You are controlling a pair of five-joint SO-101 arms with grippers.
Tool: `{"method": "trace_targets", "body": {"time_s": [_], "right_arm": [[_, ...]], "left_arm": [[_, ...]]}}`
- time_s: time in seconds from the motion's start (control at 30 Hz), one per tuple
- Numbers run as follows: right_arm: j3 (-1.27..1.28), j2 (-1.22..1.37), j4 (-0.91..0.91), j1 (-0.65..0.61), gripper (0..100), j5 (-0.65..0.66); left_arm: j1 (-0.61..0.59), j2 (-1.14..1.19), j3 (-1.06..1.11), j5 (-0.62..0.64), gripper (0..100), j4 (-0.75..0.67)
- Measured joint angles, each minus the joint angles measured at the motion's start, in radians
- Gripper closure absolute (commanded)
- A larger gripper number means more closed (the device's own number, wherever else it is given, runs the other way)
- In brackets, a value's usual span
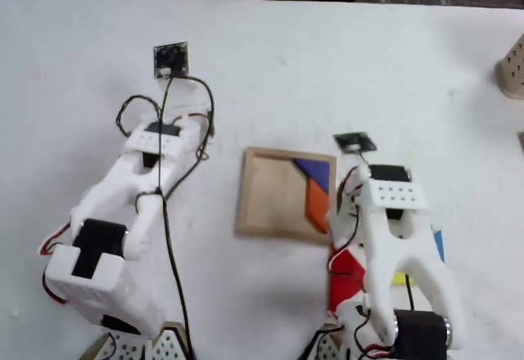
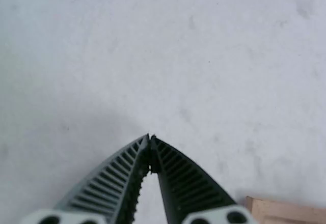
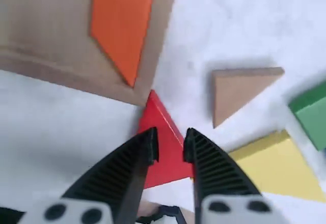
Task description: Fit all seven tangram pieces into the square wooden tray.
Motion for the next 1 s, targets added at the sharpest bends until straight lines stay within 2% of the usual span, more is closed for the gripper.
{"method": "trace_targets", "body": {"time_s": [0.17, 0.27, 0.37, 0.47, 0.7, 1.0], "right_arm": [[0.0, -0.057, 0.081, -0.008, 98.0, 0.152], [0.055, -0.137, 0.155, -0.014, 98.0, 0.292], [0.137, -0.17, 0.137, -0.038, 98.0, 0.431], [0.201, -0.163, 0.086, -0.031, 98.0, 0.516], [0.206, -0.018, -0.041, 0.046, 98.0, 0.562], [0.101, 0.081, -0.127, 0.236, 98.0, 0.565]], "left_arm": [[0.0, 0.003, -0.005, 0.0, 98, 0.0], [0.002, 0.003, -0.018, 0.002, 98, 0.0], [0.002, 0.028, -0.034, 0.002, 98, 0.0], [0.002, 0.058, -0.066, 0.002, 98, 0.015], [0.002, 0.087, -0.117, 0.002, 98, 0.066], [0.002, 0.087, -0.117, 0.002, 98, 0.066]]}}
